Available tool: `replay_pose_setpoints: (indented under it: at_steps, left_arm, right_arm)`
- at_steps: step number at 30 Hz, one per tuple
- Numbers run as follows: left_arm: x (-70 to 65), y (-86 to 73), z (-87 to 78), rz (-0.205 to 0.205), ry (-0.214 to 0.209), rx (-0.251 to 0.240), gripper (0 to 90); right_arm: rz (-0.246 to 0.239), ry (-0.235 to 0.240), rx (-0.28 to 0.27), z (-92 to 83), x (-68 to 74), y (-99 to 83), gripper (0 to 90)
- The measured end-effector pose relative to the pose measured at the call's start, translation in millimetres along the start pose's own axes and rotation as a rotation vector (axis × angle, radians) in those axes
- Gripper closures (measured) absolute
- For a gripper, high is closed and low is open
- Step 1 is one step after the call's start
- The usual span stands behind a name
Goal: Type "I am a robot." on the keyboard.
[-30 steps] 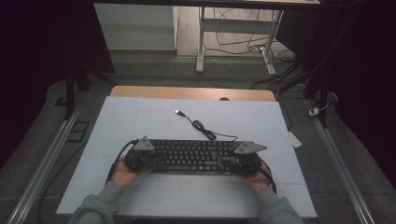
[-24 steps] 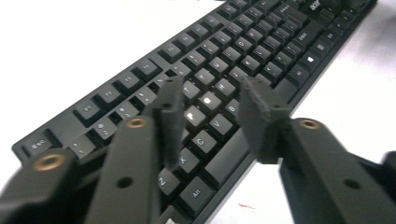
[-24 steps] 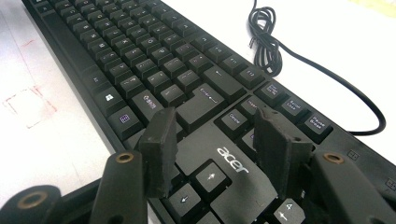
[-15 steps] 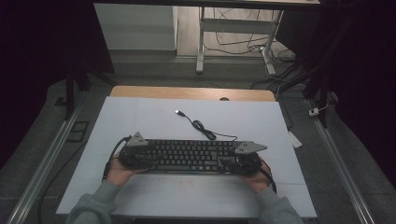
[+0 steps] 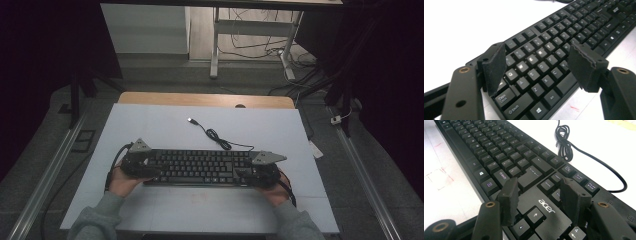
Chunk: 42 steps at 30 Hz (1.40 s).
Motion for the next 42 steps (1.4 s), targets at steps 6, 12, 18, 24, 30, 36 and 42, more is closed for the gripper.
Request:
replay_pose_setpoints:
  at_steps: [6, 12, 18, 24, 30, 36, 42]
  left_arm:
    - [7.3, -0.7, -2.0, -0.011, 0.019, 0.005, 30.1]
    - [13.2, -2.0, -2.3, -0.02, 0.032, 0.014, 29.9]
    - [17.7, -3.5, -1.9, -0.023, 0.043, 0.022, 30.7]
    - [19.2, -6.0, 1.0, -0.007, 0.057, 0.03, 40.7]
    - [16.2, -10.1, 4.5, 0.04, 0.035, 0.074, 63.4]
    - [15.0, -14.6, 10.2, 0.078, 0.039, 0.126, 81.5]
    - [15.4, -17.5, 15.9, 0.083, 0.057, 0.138, 88.7]
  right_arm:
    - [0.005, 0.001, -0.012, -1.2, 0.3, 1.6, 49.2]
    - [0.01, 0.002, -0.018, -2.5, 0.5, 3.1, 48.8]
    - [0.011, 0.003, -0.018, -2.0, 0.7, 3.2, 48.6]
    - [0.006, 0.006, -0.014, -0.9, 1.2, 2.8, 48.6]
    - [0.008, 0.007, -0.014, -0.3, 1.8, 2.8, 48.6]
    - [0.007, 0.008, -0.004, -0.3, 2.0, 2.3, 48.6]
    - [0.003, 0.005, 0.0, 0.1, 1.9, 2.1, 48.7]
Point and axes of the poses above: each handheld gripper's, and its own axes: z roughly forward along the jaws, y roughly out of its top, x roughly to its left, the point moved 5 cm from there along z, roughly forward along the jaws, and after that the axes turned 10 degrees about -z, right-handed, at the moved point
